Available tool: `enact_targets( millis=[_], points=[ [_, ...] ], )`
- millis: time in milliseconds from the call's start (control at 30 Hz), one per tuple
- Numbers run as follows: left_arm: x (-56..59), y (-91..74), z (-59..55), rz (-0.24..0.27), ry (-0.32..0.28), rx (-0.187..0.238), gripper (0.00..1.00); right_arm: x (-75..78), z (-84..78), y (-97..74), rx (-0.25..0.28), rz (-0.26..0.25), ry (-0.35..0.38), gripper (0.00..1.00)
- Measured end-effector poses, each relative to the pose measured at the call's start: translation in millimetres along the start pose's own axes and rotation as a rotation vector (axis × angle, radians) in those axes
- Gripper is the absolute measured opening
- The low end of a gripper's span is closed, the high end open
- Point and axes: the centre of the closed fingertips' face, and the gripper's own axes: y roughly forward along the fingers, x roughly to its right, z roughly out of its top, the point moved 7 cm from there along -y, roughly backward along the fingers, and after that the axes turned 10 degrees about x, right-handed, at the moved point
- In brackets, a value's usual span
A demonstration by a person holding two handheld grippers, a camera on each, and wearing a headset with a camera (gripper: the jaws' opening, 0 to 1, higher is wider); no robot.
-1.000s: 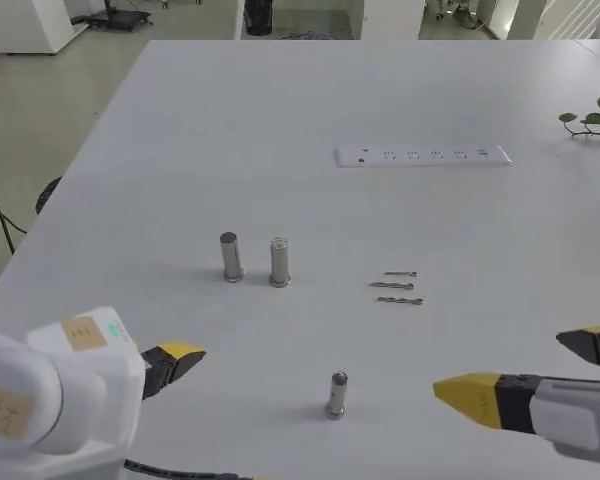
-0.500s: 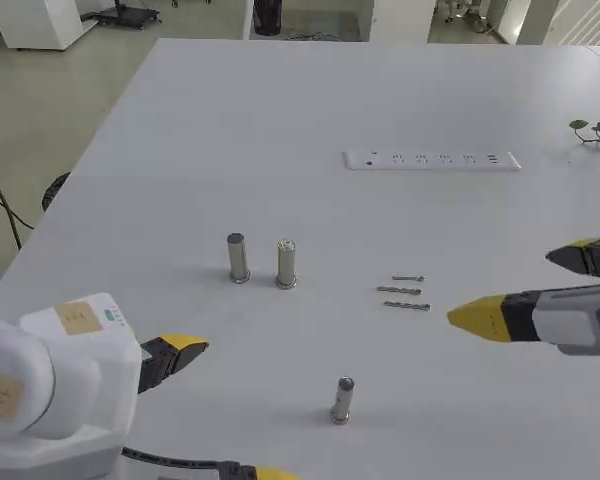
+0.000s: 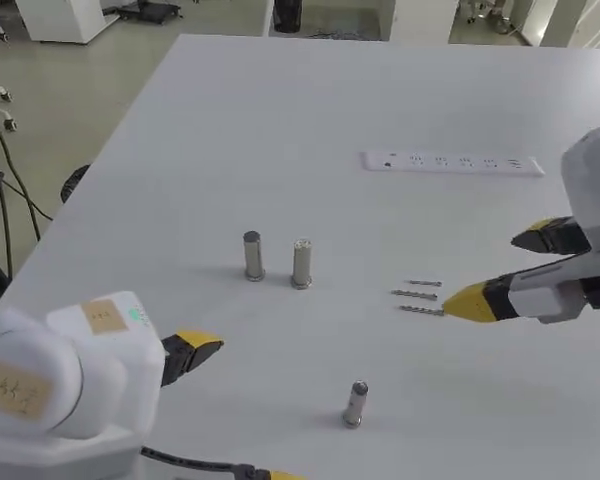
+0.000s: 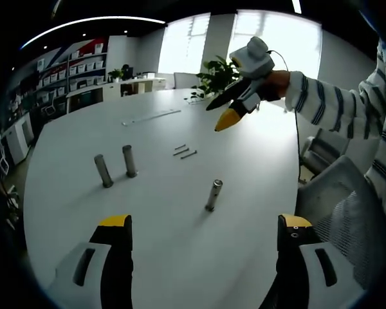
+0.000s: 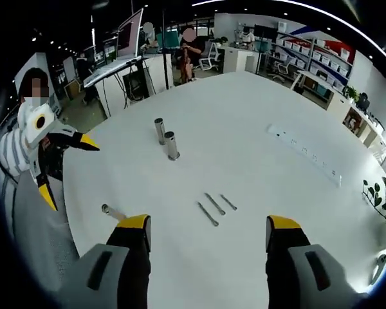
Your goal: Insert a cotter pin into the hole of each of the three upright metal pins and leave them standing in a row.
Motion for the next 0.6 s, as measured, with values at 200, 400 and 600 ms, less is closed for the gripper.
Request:
enact_targets(
  millis=[200,400,600],
  points=[
    [0.5,-1.5,3.6,0.004,-0.026,0.024,0.93,9.2,-7.0,18.8,-0.048,0.026,-0.055,0.68],
    [0.4,-2.6,3.1,0.01,-0.025,0.027,0.93,13.8,-11.8,33.5,-0.075,0.056,-0.073,0.62],
    [-0.6,-5.6,1.9,0.022,-0.035,0.028,0.93,15.1,-19.4,49.2,-0.121,0.086,-0.09,0.56]
  ],
)
